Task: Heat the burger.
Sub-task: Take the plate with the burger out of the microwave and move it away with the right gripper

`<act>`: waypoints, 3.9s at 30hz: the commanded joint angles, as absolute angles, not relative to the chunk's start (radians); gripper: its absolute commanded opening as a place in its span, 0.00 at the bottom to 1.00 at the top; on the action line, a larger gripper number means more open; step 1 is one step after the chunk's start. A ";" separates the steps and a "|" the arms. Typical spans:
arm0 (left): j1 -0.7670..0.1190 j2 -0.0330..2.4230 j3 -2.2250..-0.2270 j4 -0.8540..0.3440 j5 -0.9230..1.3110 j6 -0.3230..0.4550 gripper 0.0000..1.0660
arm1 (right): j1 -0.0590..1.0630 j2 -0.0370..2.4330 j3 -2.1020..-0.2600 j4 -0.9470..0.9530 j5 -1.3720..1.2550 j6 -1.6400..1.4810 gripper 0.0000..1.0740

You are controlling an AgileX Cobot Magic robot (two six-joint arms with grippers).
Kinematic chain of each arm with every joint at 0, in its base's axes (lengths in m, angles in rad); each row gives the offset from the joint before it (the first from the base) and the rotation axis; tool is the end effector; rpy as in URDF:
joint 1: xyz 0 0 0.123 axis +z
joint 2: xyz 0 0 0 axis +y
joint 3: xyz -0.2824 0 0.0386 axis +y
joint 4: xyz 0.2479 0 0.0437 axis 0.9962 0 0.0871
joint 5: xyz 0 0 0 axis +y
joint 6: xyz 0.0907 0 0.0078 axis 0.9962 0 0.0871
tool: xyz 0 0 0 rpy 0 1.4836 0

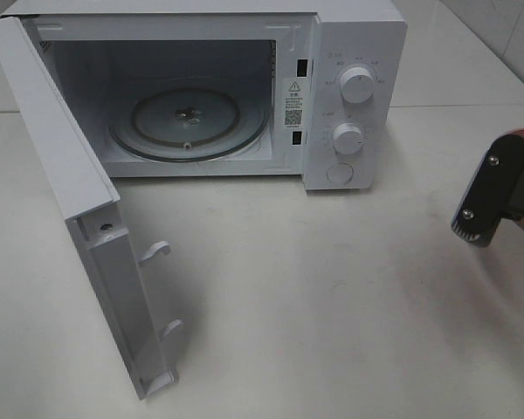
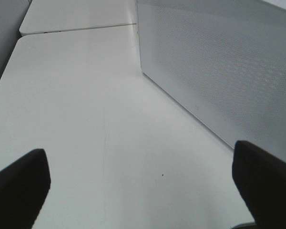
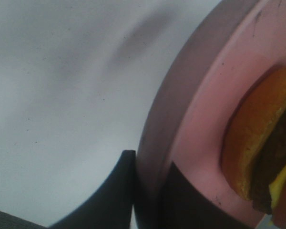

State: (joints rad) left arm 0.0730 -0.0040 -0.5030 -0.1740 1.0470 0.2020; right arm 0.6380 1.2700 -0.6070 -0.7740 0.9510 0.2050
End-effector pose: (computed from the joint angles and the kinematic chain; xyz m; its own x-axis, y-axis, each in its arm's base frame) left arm -0.0049 -0.0141 0.2801 -0.4204 0.0823 -0.9036 0.1114 0.9930 0.0386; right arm 0.1842 0.0720 0.2128 -0.6270 -0.7785 -0.0265 -0.6169 0.5171 -0.5933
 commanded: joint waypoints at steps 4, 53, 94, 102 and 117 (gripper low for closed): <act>0.074 -0.025 -0.501 -0.179 1.045 0.201 0.92 | 0.632 1.352 -0.709 -0.837 1.089 0.348 0.01; 0.074 -0.025 -0.501 -0.179 1.045 0.201 0.92 | 0.630 1.454 -0.608 -0.831 1.114 0.727 0.03; 0.074 -0.025 -0.501 -0.179 1.045 0.201 0.92 | 0.563 1.745 -0.527 -0.961 0.870 1.010 0.05; 0.074 -0.025 -0.501 -0.179 1.045 0.201 0.92 | 0.559 1.823 -0.527 -0.989 0.831 1.029 0.05; 0.074 -0.025 -0.501 -0.179 1.045 0.201 0.92 | 0.560 1.904 -0.531 -1.016 0.799 1.052 0.18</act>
